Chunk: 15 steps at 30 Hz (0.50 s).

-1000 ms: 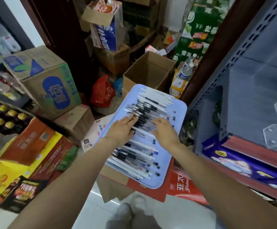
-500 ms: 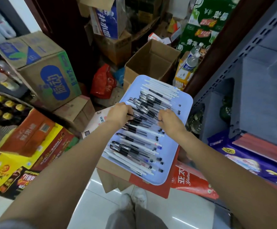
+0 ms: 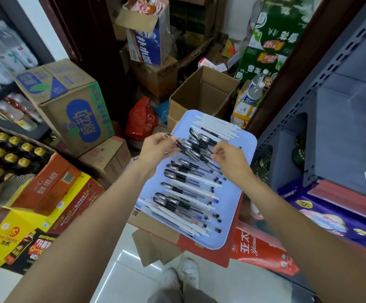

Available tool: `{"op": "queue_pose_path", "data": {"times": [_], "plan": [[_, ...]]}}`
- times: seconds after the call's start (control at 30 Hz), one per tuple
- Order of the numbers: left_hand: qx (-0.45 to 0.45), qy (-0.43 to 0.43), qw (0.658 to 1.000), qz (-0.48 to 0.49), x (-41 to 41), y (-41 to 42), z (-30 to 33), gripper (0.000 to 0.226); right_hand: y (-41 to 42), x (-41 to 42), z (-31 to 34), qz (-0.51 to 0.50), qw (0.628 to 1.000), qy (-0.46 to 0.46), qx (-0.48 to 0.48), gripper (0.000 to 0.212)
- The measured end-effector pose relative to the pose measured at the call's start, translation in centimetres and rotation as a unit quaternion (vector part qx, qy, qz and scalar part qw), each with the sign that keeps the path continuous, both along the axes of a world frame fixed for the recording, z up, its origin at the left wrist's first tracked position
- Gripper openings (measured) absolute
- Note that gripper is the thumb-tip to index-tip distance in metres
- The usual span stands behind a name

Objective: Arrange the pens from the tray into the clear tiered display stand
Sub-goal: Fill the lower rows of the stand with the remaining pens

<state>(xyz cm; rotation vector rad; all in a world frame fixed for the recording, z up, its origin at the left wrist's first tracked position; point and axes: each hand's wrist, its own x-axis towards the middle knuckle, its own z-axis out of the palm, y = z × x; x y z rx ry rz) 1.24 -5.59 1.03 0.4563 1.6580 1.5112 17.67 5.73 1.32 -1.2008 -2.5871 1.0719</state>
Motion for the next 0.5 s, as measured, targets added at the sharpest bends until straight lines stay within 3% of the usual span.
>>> {"op": "queue_pose_path", "data": {"times": [0.17,0.33,0.5], "plan": [[0.068,0.084,0.994,-0.005,1.6,2.6,5.5,0.020,-0.6,0.1,5.1,-0.028,0.989,0.140,-0.046,0.005],[0.101,0.258,0.958,-0.074,5.2,5.1,12.2,0.035,-0.2,1.9,10.4,-0.043,0.973,0.217,-0.066,0.004],[0.155,0.297,0.933,-0.132,10.7,7.5,17.0,0.029,0.9,7.4,15.0,-0.046,0.966,0.247,-0.055,0.009]]}}
